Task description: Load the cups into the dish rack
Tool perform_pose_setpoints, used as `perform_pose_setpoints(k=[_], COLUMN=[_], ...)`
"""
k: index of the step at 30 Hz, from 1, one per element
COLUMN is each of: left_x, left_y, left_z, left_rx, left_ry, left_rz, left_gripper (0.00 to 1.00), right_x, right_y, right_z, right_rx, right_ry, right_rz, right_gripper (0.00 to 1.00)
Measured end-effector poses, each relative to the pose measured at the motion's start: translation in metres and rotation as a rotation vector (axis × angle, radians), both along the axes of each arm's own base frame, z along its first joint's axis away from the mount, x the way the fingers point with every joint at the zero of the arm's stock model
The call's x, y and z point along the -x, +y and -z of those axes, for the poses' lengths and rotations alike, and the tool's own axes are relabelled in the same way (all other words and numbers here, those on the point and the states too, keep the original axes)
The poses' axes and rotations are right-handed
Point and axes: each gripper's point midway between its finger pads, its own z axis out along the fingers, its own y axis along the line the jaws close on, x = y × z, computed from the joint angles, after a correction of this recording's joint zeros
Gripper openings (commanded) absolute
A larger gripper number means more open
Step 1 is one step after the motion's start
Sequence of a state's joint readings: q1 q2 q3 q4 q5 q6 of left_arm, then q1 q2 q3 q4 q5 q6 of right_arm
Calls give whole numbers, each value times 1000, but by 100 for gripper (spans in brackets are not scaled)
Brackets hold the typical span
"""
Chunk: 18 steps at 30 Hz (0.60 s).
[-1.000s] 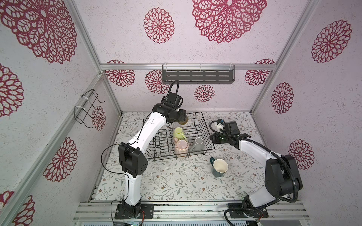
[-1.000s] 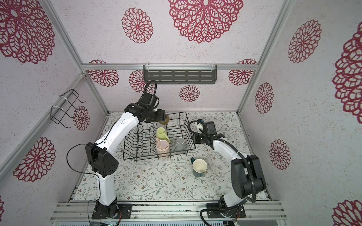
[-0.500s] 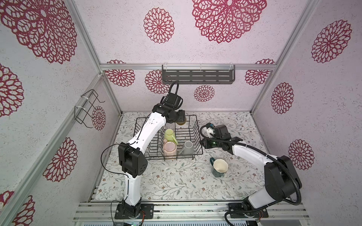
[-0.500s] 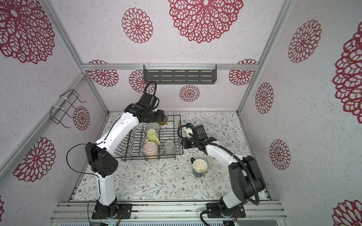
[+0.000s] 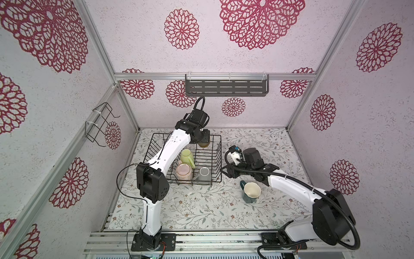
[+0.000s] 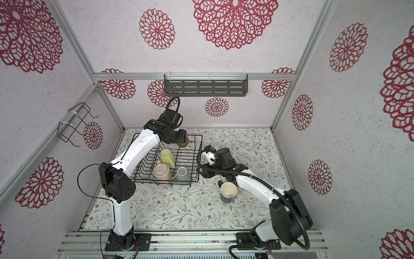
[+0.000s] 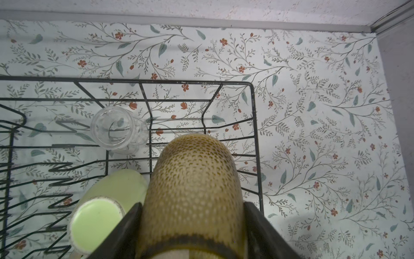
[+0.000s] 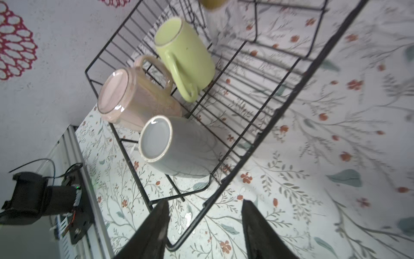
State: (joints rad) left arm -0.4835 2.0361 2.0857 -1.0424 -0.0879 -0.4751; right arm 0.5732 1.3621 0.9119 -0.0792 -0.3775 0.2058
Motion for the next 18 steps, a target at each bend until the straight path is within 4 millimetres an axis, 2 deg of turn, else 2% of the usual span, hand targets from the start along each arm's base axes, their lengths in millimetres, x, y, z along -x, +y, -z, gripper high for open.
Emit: perform_pose_setpoints(k=[5, 11, 15, 18], left_x=[-3, -6, -11, -17], left_y=[-3, -7, -10, -13], left_z=[40, 73, 78, 77], left_rx=[-41, -66, -69, -63], left_ry=[89, 158, 160, 149], left_rz=[4, 13, 17, 21], left_gripper=[52, 52, 54, 55], right_x=[-10, -16, -17, -16], right_y=[-48, -98, -113, -115], right_z=[-40, -59, -63, -60], right_rx=[51, 90, 99, 105], right_ry=[-207, -323, -346, -345], right_rz=[169, 343, 400, 408], right_gripper=[67, 69, 69, 69])
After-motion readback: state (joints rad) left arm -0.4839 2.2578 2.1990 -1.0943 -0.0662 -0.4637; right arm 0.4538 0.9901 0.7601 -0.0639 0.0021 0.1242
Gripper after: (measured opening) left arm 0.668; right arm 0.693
